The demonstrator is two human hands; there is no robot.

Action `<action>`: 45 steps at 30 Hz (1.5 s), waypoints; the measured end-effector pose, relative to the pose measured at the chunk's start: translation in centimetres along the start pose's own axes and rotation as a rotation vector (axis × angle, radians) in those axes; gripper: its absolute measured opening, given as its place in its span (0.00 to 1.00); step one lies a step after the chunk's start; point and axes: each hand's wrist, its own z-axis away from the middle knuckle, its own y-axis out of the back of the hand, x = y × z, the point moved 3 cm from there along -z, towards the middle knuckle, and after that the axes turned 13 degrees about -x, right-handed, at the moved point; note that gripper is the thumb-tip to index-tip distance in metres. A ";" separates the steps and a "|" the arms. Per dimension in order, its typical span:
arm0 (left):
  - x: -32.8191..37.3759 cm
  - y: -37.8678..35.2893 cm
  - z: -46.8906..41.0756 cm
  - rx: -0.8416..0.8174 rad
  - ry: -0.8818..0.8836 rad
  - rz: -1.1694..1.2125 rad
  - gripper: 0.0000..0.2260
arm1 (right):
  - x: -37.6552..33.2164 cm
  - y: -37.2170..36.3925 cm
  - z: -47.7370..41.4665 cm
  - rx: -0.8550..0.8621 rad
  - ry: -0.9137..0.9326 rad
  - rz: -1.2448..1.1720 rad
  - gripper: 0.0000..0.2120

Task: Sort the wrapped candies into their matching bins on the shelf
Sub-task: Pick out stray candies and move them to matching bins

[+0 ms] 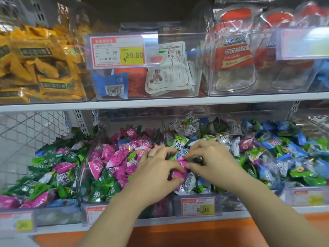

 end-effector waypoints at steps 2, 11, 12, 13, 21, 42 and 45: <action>0.1 0.0 -0.1 -0.062 0.009 -0.028 0.14 | -0.1 -0.9 -0.3 -0.068 -0.009 0.047 0.15; -0.3 -0.1 -0.5 0.159 -0.032 0.068 0.07 | 0.7 -1.5 -0.9 -0.048 -0.049 -0.008 0.08; -0.4 0.3 -0.4 0.233 -0.052 0.158 0.06 | 0.7 -1.5 -0.9 -0.025 -0.048 -0.027 0.07; -0.5 0.9 -0.2 0.313 -0.060 0.249 0.06 | 0.6 -1.4 -0.8 0.003 -0.052 -0.052 0.06; -4.7 3.5 2.8 0.692 0.143 0.565 0.06 | 0.1 0.4 -0.1 0.309 -0.100 -0.372 0.03; -4.6 2.4 1.9 0.365 0.163 0.099 0.17 | -3.8 0.2 -1.6 0.118 0.028 -0.324 0.21; -2.3 1.9 0.8 0.385 0.058 0.135 0.14 | -1.1 1.7 0.7 0.168 -0.016 -0.269 0.17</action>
